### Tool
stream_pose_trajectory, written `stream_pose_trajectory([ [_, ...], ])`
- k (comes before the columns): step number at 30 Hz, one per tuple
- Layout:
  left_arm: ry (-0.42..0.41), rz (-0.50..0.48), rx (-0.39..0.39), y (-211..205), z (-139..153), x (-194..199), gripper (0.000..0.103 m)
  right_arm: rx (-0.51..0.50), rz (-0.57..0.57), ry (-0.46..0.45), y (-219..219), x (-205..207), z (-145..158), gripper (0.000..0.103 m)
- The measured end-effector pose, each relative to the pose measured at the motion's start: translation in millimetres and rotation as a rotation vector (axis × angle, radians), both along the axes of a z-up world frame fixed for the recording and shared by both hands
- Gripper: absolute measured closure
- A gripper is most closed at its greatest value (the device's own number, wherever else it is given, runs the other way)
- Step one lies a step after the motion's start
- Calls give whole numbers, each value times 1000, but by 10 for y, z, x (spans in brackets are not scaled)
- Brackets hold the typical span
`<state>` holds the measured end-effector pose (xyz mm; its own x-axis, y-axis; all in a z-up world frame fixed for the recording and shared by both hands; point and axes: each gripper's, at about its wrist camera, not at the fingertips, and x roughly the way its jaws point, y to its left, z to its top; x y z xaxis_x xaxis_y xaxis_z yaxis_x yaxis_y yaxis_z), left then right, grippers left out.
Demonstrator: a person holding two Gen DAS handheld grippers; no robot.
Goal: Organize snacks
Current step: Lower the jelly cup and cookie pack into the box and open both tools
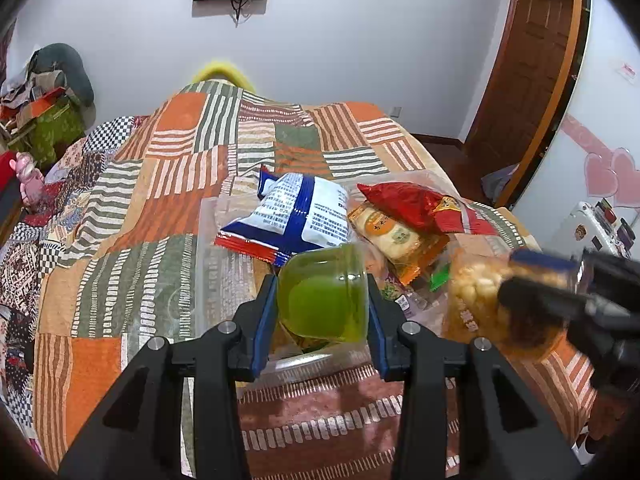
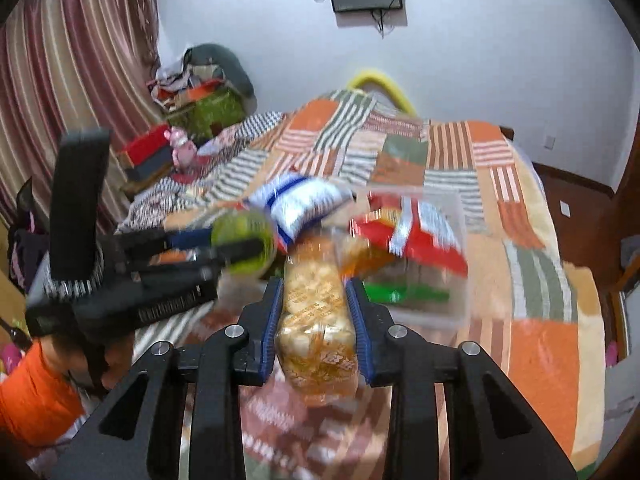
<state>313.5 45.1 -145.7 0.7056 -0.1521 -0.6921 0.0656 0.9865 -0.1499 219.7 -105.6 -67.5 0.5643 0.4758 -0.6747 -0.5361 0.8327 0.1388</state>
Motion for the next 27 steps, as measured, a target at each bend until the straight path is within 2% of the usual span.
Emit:
stream_pose_trajectory([
  [4,22,13,6,24,-46,20,61,-3,7,-20,99,85,22,75],
  [6,38,2,-29,56,-67,24,59,-2,17,-8,128,123,-17,75],
  [9,30,-4,-32,55,-41,-16,58,-12,30,-9,131,109,-16,75],
  [11,16,-13,-23,25,6,-64,52,-24,36,-10,124,84,-19,75],
  [13,-7,-24,-20,-6,72,-133,36,-32,38,-5,120,61,-17,75],
  [14,-22,-29,-19,-17,109,-173,34,-33,39,-6,116,47,-3,75],
  [19,-65,-23,2,-31,272,-304,32,-10,43,-45,91,1,171,76],
  [23,-66,12,-2,67,316,-326,31,19,22,-84,135,81,290,76],
  [27,-49,41,-3,176,269,-284,31,8,4,-111,279,233,278,76],
])
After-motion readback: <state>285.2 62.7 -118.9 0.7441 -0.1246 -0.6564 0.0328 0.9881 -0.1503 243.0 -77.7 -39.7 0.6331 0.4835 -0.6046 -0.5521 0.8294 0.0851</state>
